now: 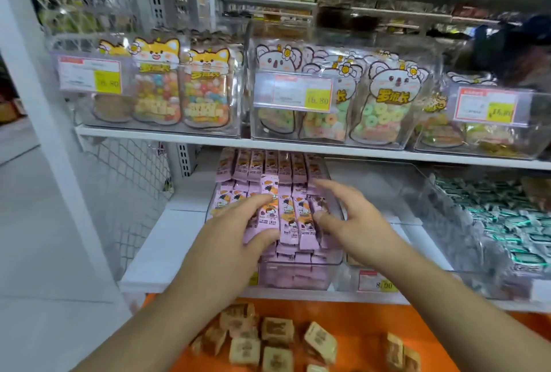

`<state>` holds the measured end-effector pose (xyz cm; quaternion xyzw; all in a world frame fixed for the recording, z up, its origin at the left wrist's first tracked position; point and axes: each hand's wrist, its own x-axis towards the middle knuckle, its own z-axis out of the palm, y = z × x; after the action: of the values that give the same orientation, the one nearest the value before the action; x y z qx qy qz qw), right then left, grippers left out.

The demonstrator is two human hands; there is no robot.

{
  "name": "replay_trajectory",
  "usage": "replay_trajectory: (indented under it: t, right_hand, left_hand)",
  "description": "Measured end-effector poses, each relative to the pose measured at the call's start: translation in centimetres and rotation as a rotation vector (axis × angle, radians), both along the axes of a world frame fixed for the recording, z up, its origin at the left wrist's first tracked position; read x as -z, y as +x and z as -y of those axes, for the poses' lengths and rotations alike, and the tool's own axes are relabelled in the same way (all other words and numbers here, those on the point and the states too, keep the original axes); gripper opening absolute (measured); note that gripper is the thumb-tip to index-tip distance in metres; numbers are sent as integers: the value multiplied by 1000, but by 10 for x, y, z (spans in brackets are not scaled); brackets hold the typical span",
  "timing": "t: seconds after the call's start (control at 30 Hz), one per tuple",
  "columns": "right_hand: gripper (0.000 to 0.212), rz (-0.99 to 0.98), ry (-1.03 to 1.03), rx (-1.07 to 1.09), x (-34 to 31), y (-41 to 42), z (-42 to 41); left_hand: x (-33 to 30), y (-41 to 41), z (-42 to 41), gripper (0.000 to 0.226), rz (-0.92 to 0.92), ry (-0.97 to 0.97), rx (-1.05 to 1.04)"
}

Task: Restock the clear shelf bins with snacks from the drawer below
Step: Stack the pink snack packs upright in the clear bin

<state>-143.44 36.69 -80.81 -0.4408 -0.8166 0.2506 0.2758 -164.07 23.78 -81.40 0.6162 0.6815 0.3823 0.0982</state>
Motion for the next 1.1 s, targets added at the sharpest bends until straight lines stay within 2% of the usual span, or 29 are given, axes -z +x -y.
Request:
replay_trajectory:
  t: [0.2,0.5,0.97,1.1]
  right_hand:
    - [62,59,62,-178,17,-50,43]
    - [58,129,18,-195,13,-107,55]
    - [58,141,39,-190,11,-111,60]
    - [59,120,31,-212,5,-90,76]
  left_hand:
    - [0,-39,25,53,-54,-50,-120]
    - [14,-71,10,53,-85,-79,-114]
    - [23,-84,7,65,-82,0,-60]
    - [14,-78,32,59,-60,23,-68]
